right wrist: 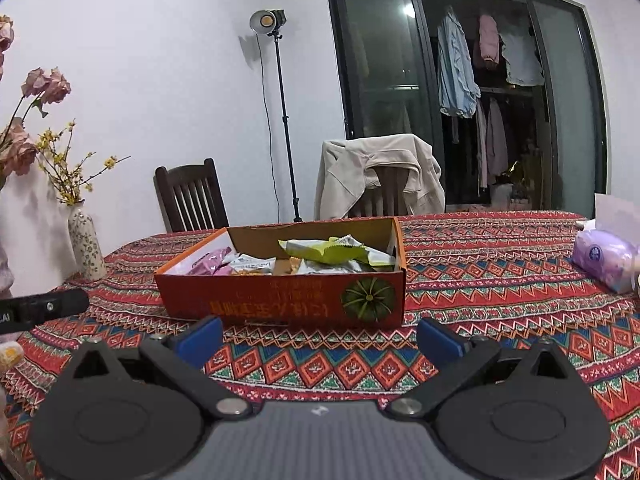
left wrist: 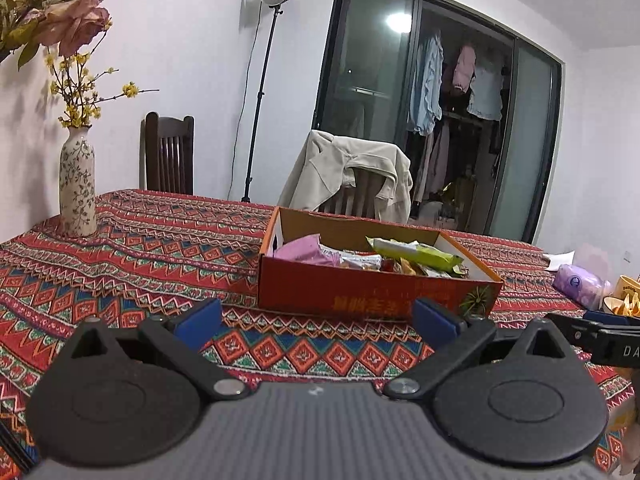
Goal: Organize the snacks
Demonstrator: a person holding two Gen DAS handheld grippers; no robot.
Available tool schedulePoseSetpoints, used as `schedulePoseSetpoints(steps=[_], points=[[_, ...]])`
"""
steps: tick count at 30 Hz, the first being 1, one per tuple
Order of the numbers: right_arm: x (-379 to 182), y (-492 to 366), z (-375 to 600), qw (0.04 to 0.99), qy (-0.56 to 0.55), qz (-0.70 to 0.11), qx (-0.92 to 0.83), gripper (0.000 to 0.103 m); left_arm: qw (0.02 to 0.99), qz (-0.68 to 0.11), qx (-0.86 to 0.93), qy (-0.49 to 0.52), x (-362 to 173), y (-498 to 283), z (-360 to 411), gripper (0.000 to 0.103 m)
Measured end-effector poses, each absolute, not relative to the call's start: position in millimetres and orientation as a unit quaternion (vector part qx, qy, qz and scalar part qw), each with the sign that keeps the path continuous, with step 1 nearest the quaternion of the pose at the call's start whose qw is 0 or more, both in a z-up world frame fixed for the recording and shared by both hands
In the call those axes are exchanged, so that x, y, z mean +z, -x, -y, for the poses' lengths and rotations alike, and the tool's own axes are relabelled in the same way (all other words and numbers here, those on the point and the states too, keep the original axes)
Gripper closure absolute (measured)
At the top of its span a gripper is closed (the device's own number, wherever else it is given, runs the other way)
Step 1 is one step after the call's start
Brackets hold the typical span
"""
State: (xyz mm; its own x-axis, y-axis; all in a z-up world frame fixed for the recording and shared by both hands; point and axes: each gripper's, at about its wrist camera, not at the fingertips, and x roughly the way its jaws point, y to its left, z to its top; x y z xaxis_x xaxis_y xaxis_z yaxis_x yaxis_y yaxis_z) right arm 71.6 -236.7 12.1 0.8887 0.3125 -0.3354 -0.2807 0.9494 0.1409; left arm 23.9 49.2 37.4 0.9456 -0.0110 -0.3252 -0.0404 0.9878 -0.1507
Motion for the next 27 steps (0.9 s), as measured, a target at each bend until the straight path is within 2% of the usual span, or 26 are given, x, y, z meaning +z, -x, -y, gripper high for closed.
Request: schedulePoseSetpoints(steps=[27], points=[[15,-59,236,0.971,-0.043,-0.179,0.155,0.0,0.984,-0.165,0.003,0.072,38,-12,-43,0.0]])
